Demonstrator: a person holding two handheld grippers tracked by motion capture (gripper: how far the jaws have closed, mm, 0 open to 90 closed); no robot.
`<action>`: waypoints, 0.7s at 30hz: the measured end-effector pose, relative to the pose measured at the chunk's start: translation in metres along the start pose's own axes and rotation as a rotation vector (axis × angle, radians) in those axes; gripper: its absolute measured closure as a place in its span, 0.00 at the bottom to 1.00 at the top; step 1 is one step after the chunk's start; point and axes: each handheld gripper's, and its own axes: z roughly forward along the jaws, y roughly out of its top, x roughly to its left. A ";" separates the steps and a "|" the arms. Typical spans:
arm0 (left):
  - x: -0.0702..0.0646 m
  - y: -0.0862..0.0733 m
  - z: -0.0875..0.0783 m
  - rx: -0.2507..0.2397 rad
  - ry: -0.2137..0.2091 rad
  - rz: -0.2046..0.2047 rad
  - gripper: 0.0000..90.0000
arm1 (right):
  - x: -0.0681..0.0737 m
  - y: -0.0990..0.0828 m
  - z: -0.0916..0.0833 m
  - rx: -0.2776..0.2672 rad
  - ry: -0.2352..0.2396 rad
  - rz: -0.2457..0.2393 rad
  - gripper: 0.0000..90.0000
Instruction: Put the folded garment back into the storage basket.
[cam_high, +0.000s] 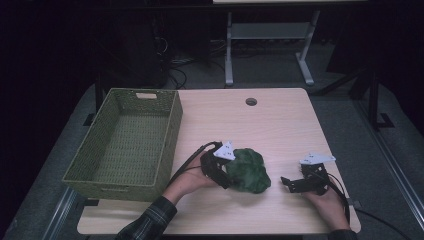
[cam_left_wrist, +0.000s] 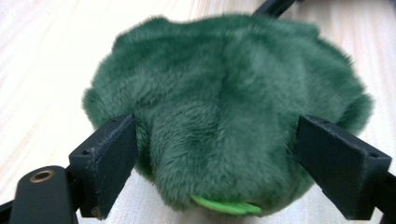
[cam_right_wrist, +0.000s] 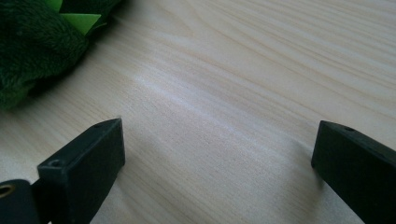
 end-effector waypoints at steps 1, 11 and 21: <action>-0.001 -0.001 0.003 0.001 -0.003 -0.004 0.15 | 0.000 0.000 0.000 0.000 0.000 0.000 0.03; -0.003 -0.011 0.022 0.069 -0.020 -0.009 0.16 | 0.000 0.000 0.000 0.000 -0.001 0.001 0.03; -0.003 -0.016 0.028 0.077 -0.013 -0.022 0.21 | 0.000 0.000 0.000 0.000 -0.001 0.001 0.03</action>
